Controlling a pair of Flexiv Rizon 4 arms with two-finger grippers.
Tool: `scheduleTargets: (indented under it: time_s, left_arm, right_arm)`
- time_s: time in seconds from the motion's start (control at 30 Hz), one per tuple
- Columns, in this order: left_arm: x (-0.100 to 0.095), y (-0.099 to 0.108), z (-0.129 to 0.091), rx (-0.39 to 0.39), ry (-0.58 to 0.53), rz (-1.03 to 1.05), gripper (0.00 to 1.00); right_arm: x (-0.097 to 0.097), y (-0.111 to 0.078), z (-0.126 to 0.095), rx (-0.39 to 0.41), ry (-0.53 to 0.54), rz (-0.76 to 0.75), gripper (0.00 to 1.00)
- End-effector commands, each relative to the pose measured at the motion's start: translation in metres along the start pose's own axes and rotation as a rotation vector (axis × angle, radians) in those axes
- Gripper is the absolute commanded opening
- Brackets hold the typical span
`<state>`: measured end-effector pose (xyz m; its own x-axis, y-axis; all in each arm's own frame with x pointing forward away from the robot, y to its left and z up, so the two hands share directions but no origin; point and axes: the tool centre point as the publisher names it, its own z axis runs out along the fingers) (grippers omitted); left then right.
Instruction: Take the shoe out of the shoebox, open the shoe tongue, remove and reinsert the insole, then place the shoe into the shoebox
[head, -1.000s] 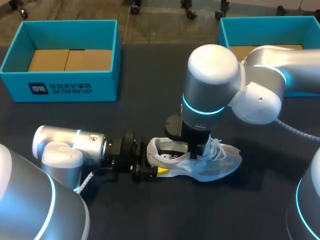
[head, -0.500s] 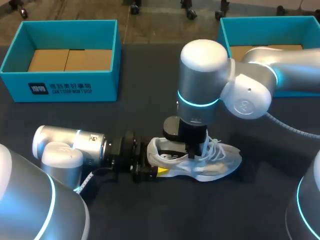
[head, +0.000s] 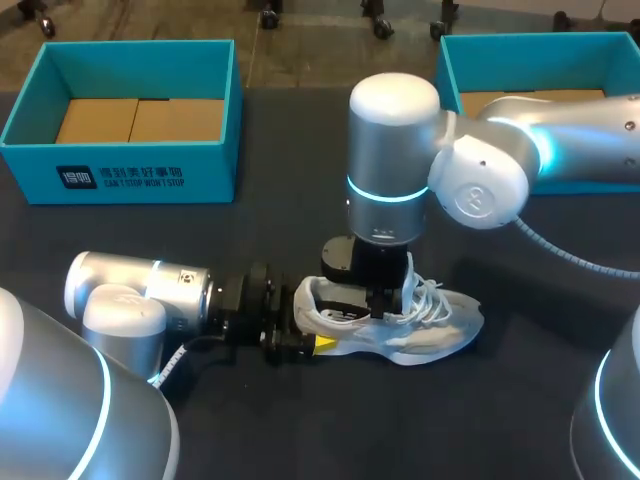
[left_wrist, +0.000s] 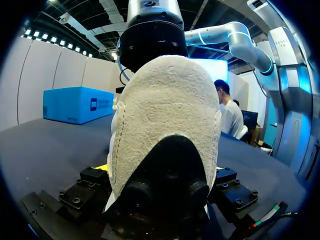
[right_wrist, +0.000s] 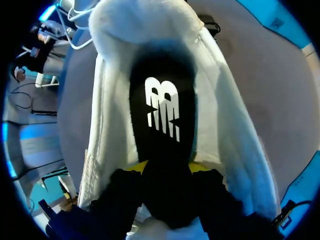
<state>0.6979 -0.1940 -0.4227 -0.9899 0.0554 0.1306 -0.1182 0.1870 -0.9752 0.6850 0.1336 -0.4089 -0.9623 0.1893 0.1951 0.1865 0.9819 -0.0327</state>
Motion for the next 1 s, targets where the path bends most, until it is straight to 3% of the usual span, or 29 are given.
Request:
scheduleTargets:
  time_s: [0.03,0.1,0.13,0.43,0.7,0.83,1.0]
  left_arm:
    - [0.0,0.0,0.0,0.001,-0.004,-0.001,0.0]
    - [0.0,0.0,0.0,0.001,-0.004,-0.001,0.0]
    - [0.0,0.0,0.0,0.001,-0.004,-0.001,0.0]
    - [0.0,0.0,0.0,0.001,-0.004,-0.001,0.0]
    - [0.0,0.0,0.0,0.001,-0.004,-0.001,0.0]
    - [0.0,0.0,0.0,0.001,-0.004,-0.001,0.0]
    - [0.0,0.0,0.0,0.001,-0.004,-0.001,0.0]
  right_arm:
    - [0.01,0.001,0.026,0.012,0.023,0.006,0.25]
    - [0.012,-0.002,0.025,0.004,0.03,0.02,0.02]
    - [0.013,-0.004,0.023,-0.007,0.024,0.029,0.0]
    - [0.02,-0.013,-0.005,-0.044,-0.013,0.058,0.0]
    - [0.02,-0.021,-0.021,-0.159,-0.046,0.054,0.0]
    - [0.016,-0.026,-0.03,-0.252,-0.059,0.032,0.0]
    - [0.013,-0.027,-0.041,-0.294,-0.063,-0.031,0.0]
